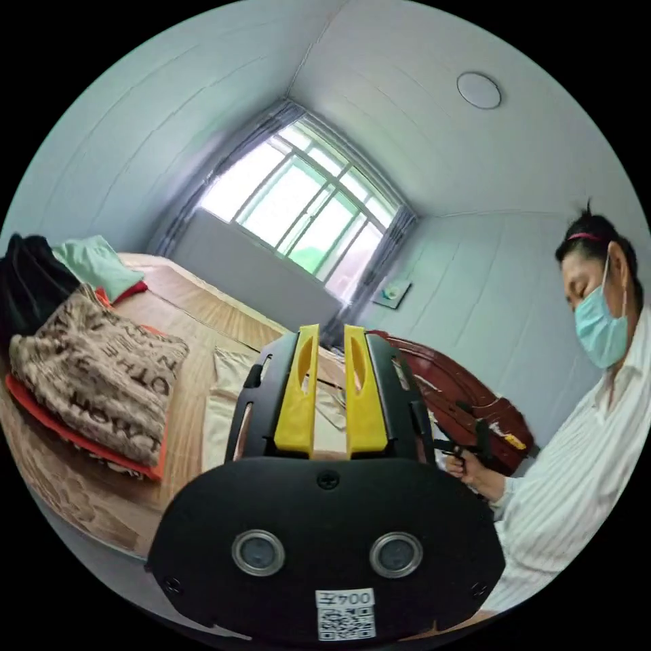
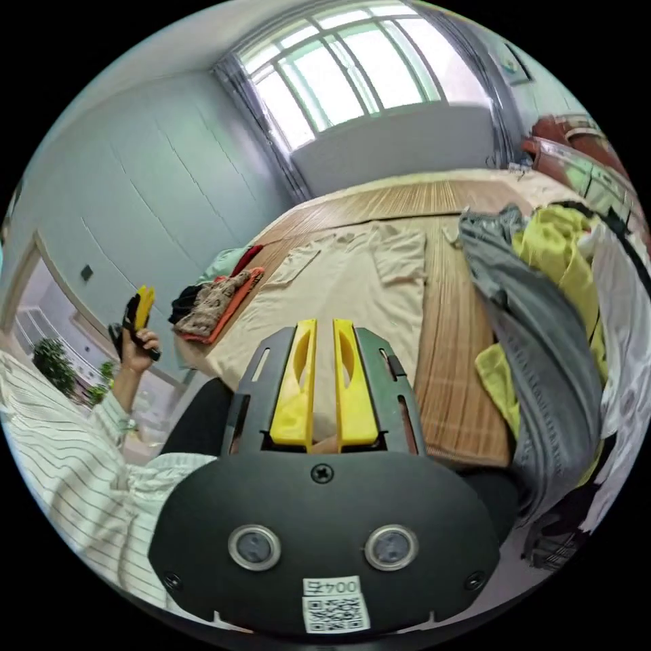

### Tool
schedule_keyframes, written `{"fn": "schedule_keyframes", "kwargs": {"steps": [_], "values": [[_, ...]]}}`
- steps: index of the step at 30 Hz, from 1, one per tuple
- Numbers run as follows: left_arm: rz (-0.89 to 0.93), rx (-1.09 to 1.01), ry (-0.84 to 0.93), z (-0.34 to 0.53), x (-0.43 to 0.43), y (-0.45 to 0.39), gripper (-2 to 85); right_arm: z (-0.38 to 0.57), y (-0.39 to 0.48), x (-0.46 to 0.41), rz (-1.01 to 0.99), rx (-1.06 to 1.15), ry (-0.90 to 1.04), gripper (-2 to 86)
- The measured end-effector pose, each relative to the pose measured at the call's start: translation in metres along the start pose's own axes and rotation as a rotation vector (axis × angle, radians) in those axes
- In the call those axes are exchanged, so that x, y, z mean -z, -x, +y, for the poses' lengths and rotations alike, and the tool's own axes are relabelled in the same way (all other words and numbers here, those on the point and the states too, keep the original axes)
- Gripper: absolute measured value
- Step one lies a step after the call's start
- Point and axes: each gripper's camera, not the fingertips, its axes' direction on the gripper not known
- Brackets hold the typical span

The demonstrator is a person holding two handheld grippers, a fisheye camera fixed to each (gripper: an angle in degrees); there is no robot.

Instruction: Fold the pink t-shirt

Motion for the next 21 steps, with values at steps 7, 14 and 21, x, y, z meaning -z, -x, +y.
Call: {"fn": "schedule_keyframes", "kwargs": {"steps": [7, 14, 21], "values": [[-0.304, 0.041, 0.495, 0.074, 0.005, 0.017, 3.0, 0.061, -0.037, 0.015, -0.084, -0.123, 0.194, 4.3], [-0.459, -0.012, 0.794, 0.135, -0.038, 0.052, 11.3, 0.073, -0.059, 0.029, -0.075, -0.158, 0.257, 5.5], [-0.522, -0.090, 0.856, 0.155, -0.073, 0.072, 14.4, 0.070, -0.071, 0.028, -0.062, -0.204, 0.274, 5.1]]}}
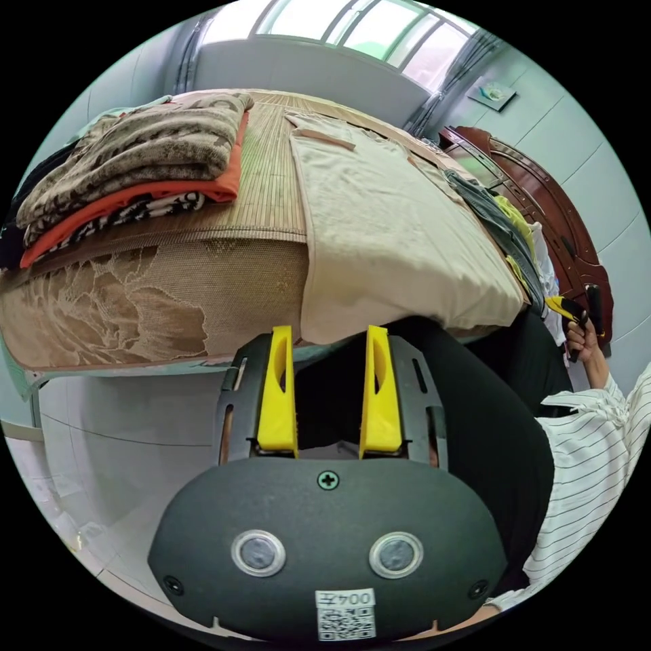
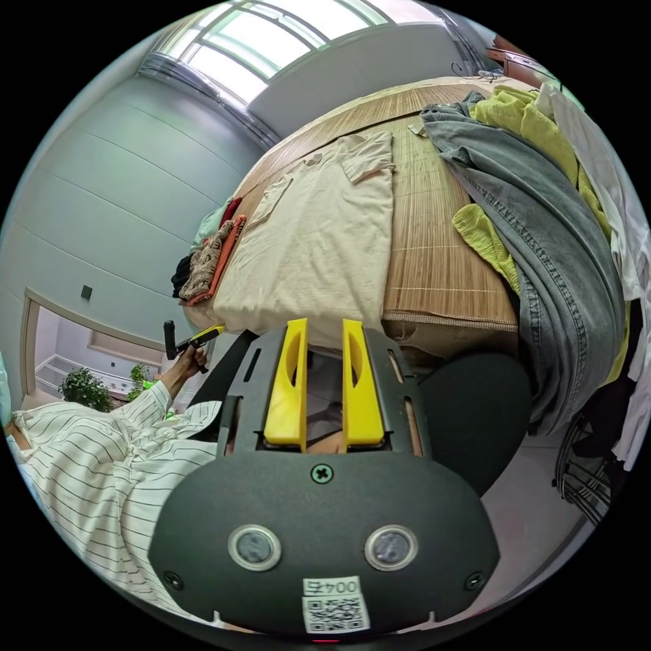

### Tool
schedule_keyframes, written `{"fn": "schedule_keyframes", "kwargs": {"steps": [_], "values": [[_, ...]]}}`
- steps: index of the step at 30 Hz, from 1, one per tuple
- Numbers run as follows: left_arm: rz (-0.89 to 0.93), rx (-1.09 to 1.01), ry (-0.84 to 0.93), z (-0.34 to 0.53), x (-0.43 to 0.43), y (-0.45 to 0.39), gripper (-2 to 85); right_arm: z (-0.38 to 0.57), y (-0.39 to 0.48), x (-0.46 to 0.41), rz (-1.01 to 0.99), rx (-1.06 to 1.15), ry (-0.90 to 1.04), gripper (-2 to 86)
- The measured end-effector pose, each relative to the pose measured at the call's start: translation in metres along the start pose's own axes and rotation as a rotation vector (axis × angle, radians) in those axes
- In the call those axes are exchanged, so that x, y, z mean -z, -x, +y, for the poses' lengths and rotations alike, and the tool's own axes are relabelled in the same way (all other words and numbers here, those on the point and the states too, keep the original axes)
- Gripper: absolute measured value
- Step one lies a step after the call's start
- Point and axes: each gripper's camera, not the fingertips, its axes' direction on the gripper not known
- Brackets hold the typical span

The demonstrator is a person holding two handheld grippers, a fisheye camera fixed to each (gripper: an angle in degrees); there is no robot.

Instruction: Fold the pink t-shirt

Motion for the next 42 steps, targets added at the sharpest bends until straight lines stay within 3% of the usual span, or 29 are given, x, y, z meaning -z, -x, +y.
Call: {"fn": "schedule_keyframes", "kwargs": {"steps": [14, 24, 30, 42], "values": [[0.006, 0.004, 0.020, -0.001, -0.015, 0.004, 13.1, -0.024, 0.001, -0.019, 0.034, -0.020, 0.035, 3.6], [-0.002, 0.136, -0.014, 0.003, -0.017, 0.020, 9.5, -0.035, -0.001, -0.030, 0.086, -0.039, 0.069, 4.8], [0.094, 0.173, -0.039, 0.001, -0.003, 0.026, 3.8, -0.049, -0.008, -0.056, 0.169, 0.011, 0.204, 7.0], [0.275, 0.176, -0.075, 0.008, 0.051, 0.038, 1.9, -0.099, -0.004, -0.110, 0.171, 0.252, 0.452, 11.4]]}}
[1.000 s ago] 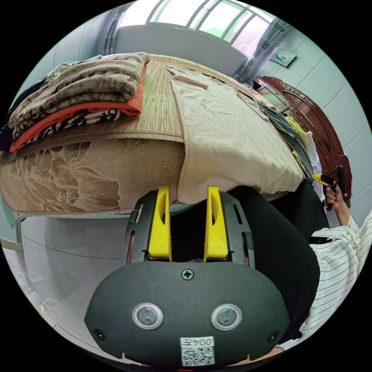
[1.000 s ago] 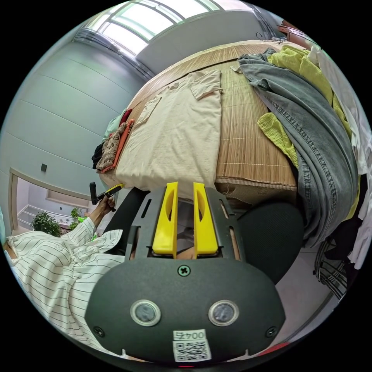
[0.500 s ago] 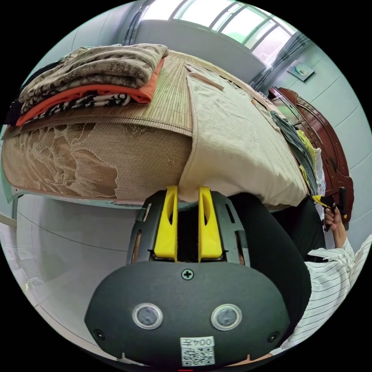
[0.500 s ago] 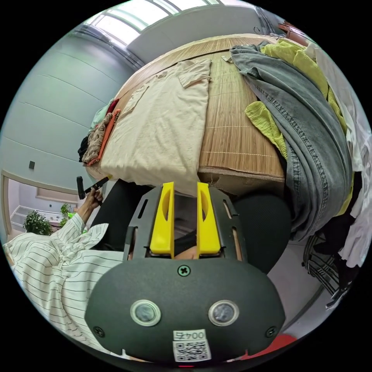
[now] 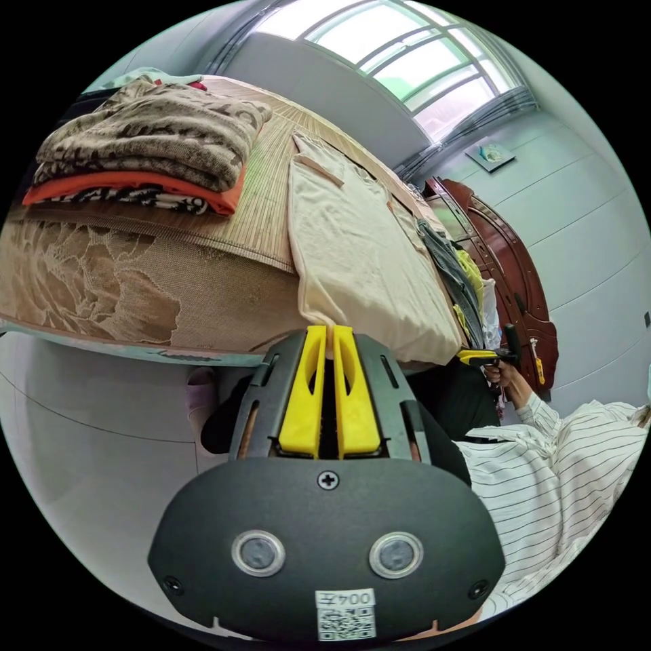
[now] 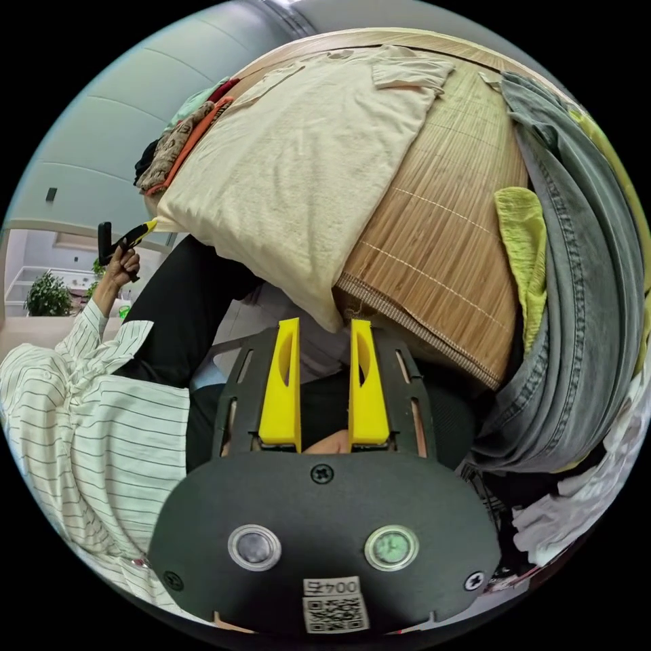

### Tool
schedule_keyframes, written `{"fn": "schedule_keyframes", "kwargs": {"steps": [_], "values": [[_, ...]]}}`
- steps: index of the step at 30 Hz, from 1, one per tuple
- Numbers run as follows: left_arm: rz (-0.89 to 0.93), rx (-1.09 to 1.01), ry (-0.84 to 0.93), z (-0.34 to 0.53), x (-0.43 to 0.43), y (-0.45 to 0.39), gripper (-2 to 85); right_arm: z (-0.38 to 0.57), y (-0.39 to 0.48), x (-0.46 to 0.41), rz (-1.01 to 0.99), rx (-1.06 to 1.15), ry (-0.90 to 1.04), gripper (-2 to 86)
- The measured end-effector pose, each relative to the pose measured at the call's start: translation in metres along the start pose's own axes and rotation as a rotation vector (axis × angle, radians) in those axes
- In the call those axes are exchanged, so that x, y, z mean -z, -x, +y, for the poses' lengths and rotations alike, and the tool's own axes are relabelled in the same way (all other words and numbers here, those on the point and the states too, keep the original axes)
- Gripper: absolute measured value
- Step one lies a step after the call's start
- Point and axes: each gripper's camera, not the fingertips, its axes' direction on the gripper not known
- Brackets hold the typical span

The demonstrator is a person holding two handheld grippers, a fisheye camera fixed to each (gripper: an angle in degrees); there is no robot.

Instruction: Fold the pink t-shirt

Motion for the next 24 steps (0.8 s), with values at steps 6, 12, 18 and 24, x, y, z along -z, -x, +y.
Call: {"fn": "schedule_keyframes", "kwargs": {"steps": [6, 12, 18, 24], "values": [[0.022, 0.009, -0.006, -0.010, 0.014, 0.000, 1.8, -0.027, -0.008, -0.007, -0.040, 0.054, 0.039, 11.2], [0.028, 0.011, -0.003, -0.012, 0.021, 0.000, 1.7, -0.040, -0.008, -0.012, -0.062, 0.092, 0.061, 10.8], [0.036, 0.035, -0.002, -0.008, 0.023, 0.004, 1.7, -0.052, -0.004, -0.014, -0.084, 0.090, 0.089, 10.0], [0.042, 0.041, -0.004, -0.010, 0.022, 0.005, 1.8, -0.057, 0.021, -0.029, 0.009, 0.142, 0.212, 10.1]]}}
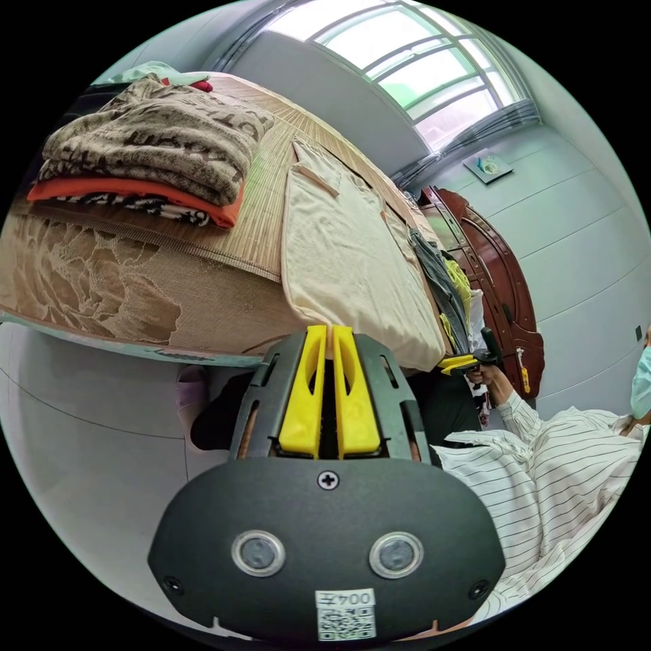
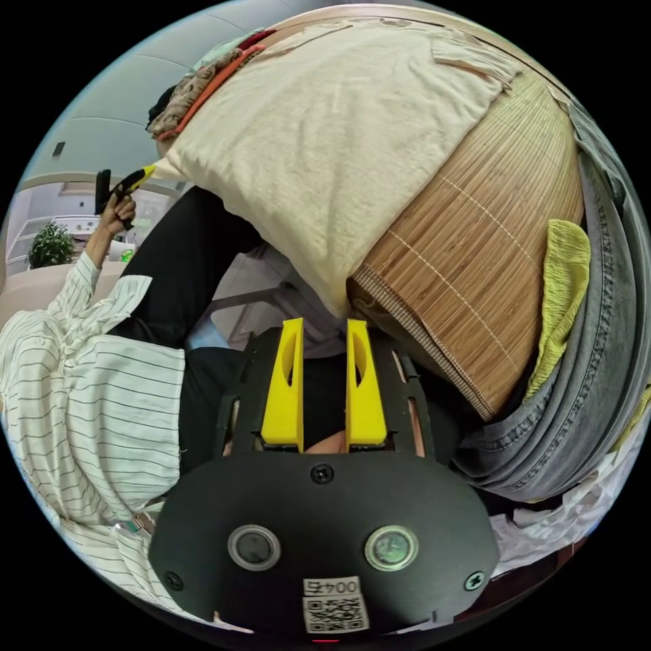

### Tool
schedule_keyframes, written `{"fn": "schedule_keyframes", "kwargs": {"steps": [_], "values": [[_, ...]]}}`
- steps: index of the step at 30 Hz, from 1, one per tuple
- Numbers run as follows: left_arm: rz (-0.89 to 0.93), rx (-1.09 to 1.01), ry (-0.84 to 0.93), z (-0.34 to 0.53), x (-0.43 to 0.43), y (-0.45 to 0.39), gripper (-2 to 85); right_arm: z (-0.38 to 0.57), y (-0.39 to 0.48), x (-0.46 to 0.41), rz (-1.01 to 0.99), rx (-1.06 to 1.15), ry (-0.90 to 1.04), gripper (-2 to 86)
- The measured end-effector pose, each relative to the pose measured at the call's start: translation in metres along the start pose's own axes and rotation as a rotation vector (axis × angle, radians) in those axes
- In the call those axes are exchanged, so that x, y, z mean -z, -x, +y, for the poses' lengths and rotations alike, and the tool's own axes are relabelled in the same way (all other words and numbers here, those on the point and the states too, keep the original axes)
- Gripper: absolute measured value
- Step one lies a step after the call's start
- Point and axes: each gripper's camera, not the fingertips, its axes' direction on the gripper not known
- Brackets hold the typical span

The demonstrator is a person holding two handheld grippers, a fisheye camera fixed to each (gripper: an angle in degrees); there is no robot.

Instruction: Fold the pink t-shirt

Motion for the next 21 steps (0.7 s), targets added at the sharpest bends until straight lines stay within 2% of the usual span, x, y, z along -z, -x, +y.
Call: {"fn": "schedule_keyframes", "kwargs": {"steps": [2, 15, 21], "values": [[0.007, 0.005, -0.004, -0.001, -0.001, 0.001, 1.9, -0.004, 0.002, -0.008, 0.058, -0.017, 0.023, 10.2], [0.019, 0.017, -0.004, -0.006, -0.004, 0.005, 1.6, -0.027, -0.003, -0.025, 0.043, -0.066, 0.056, 7.9], [0.044, 0.053, -0.018, -0.004, -0.007, 0.014, 1.6, -0.011, -0.004, -0.014, -0.010, -0.048, -0.042, 2.3]]}}
